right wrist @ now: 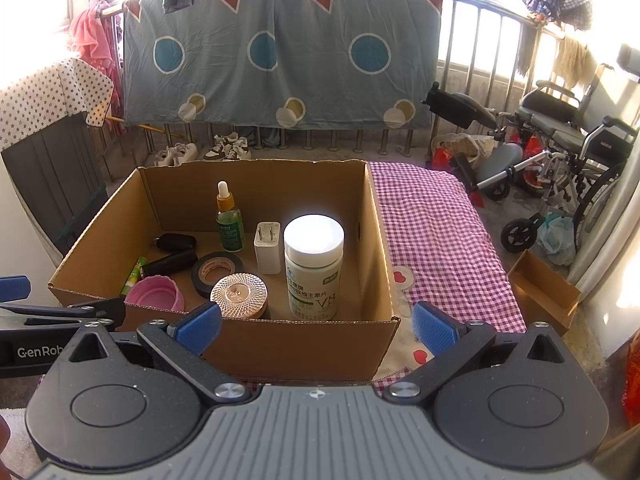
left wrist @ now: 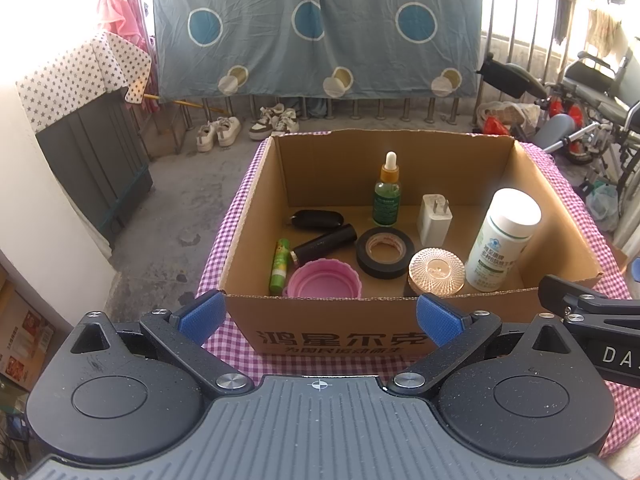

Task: Organize rigid objects

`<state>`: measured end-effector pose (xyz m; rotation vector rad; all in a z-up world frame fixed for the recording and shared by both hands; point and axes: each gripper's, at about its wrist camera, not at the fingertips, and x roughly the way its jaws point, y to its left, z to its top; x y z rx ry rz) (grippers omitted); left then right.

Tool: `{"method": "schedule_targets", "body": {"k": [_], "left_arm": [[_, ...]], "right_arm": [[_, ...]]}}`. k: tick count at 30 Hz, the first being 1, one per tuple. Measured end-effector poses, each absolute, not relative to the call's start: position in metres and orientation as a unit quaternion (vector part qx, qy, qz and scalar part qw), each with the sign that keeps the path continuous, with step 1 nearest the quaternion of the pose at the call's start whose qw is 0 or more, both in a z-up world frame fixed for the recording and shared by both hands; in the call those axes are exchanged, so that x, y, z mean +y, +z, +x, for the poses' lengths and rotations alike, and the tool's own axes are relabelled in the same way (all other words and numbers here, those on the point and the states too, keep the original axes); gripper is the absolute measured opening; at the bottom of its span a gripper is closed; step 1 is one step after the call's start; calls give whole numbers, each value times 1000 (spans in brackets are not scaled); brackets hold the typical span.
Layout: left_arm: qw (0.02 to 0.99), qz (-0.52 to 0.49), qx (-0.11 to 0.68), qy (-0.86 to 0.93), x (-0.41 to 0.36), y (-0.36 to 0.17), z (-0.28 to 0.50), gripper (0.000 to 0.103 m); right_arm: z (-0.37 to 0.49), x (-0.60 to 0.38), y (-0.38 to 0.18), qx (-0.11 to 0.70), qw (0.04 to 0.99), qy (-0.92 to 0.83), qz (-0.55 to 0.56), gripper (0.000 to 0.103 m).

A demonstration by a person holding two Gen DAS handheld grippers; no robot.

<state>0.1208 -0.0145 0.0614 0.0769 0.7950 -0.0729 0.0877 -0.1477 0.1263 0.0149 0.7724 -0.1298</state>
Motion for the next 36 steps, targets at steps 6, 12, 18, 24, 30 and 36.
{"method": "schedule_targets", "body": {"k": [6,12,18,24,30,36], "left_arm": [[921,38,387,-35,-15,62,120,102],[921,38,387,-35,-14,62,120,102],[921,37,387,-34,-15,62,119,102],[921,36,387,-32,-16,64,118,102],[921,37,387,-32,-16,64,118,102],[921,37,387,-33,-15,64,118,102]], "right_arm": [[88,-148,126,377,924,-63,7,103],[88,-148,126,377,924,-63,8,103],[87,-146,128,376,924,-63,7,103],[87,-146,128,376,924,-63,7,103],[87,-146,128,376,924,-63,7,103],[87,-146,128,377,924,-63,7,103]]}}
